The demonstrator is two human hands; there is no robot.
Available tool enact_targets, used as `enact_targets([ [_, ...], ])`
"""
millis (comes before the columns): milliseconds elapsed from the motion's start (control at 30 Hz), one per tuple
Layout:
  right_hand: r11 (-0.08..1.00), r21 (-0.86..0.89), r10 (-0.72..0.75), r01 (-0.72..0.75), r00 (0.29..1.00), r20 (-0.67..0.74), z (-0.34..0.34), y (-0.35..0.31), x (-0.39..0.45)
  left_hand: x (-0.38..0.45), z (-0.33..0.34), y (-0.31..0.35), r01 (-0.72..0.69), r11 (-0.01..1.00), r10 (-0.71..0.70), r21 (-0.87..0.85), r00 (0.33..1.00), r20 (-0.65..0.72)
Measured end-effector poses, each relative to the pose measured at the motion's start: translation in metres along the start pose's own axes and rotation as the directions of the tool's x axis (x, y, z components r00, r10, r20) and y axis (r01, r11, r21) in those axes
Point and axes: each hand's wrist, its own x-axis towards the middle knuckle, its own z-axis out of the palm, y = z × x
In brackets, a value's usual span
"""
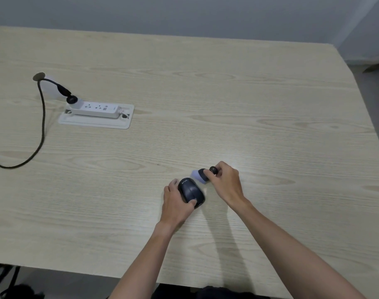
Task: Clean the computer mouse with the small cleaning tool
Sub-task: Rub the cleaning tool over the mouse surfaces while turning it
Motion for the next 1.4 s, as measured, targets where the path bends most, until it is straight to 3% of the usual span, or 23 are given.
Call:
enact_targets([
  [100, 0.993, 0.115, 0.020, -0.028, 0.997, 0.068, 0.002, -0.004, 0.001, -0.005, 0.006, 0.010, 0.034, 0.995, -0.024, 0.090, 0.994, -0.107],
  [233, 0.987, -0.156, -0.024, 0.036, 0.996, 0.082, 0.002, -0.002, 0.001, -0.004, 0.012, 0.016, 0.042, 0.989, -0.021, 0.139, 0.989, -0.149],
  [300, 0.979, -0.196, -0.042, 0.048, 0.999, 0.032, -0.001, -0.001, 0.000, -0.002, 0.012, 0.017, 0.053, 0.989, -0.036, 0.134, 0.991, -0.131],
  [467, 0.998, 0.060, -0.012, 0.008, 0.997, 0.078, 0.002, -0.004, -0.003, -0.006, 0.008, 0.019, 0.027, 0.984, -0.017, 0.174, 0.998, -0.056],
  [633, 0.961, -0.256, -0.093, 0.102, 0.995, 0.046, -0.003, -0.001, -0.008, -0.008, 0.004, 0.013, -0.037, 0.979, 0.045, 0.200, 0.998, -0.036],
  [800, 0.996, -0.061, -0.059, 0.065, 0.994, 0.087, -0.006, -0.001, -0.011, -0.009, 0.001, 0.007, -0.098, 0.963, 0.113, 0.252, 0.993, -0.045],
  [967, 0.969, -0.227, -0.081, 0.092, 0.995, 0.055, -0.009, 0.001, -0.012, -0.007, -0.001, 0.000, -0.131, 0.960, 0.146, 0.247, 0.989, -0.041],
  [1133, 0.999, 0.015, -0.051, 0.050, 0.995, 0.081, -0.009, 0.001, -0.014, -0.003, -0.006, -0.001, -0.169, 0.951, 0.172, 0.259, 0.985, 0.009],
  [1200, 0.997, -0.068, -0.041, 0.048, 0.994, 0.105, -0.007, 0.006, -0.018, -0.001, -0.009, -0.001, -0.190, 0.941, 0.187, 0.280, 0.982, 0.039],
  [1300, 0.980, -0.196, -0.027, 0.031, 0.999, 0.024, -0.010, 0.011, -0.023, 0.003, -0.012, -0.002, -0.215, 0.934, 0.201, 0.285, 0.976, 0.078],
  [1400, 0.995, -0.089, -0.043, 0.044, 0.999, 0.021, -0.011, 0.012, -0.027, 0.005, -0.015, -0.002, -0.231, 0.922, 0.208, 0.311, 0.973, 0.104],
])
